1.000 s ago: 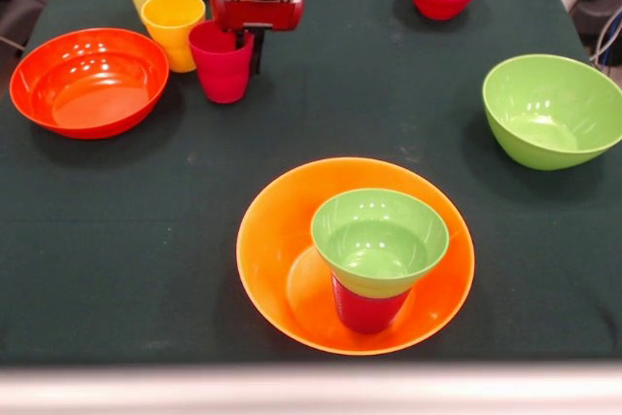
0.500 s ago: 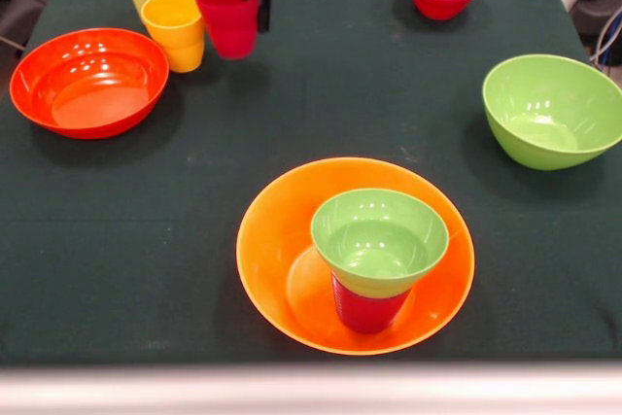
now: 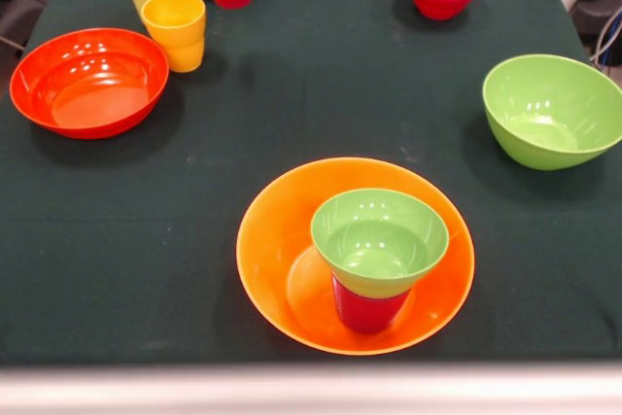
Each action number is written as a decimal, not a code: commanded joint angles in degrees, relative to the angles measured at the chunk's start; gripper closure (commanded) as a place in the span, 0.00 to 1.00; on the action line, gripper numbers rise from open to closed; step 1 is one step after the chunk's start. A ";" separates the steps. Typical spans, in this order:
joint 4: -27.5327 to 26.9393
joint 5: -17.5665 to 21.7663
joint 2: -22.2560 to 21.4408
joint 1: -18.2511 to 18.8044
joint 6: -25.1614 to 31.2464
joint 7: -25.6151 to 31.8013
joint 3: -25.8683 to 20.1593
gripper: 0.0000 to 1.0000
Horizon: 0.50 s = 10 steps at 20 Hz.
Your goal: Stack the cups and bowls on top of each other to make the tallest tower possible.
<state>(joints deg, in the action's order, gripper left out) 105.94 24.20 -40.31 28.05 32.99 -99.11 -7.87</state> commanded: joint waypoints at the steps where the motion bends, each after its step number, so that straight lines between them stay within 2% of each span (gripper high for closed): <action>1: -2.04 -2.98 -1.33 -0.60 5.01 2.33 -7.99 1.00; 7: -5.14 -3.16 0.61 -2.26 0.37 -0.58 -8.96 1.00; 10: -6.83 -2.89 1.29 -3.59 -0.03 -1.96 -8.41 1.00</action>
<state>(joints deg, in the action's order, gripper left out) 104.08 22.87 -41.37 27.09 34.21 -99.11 -10.42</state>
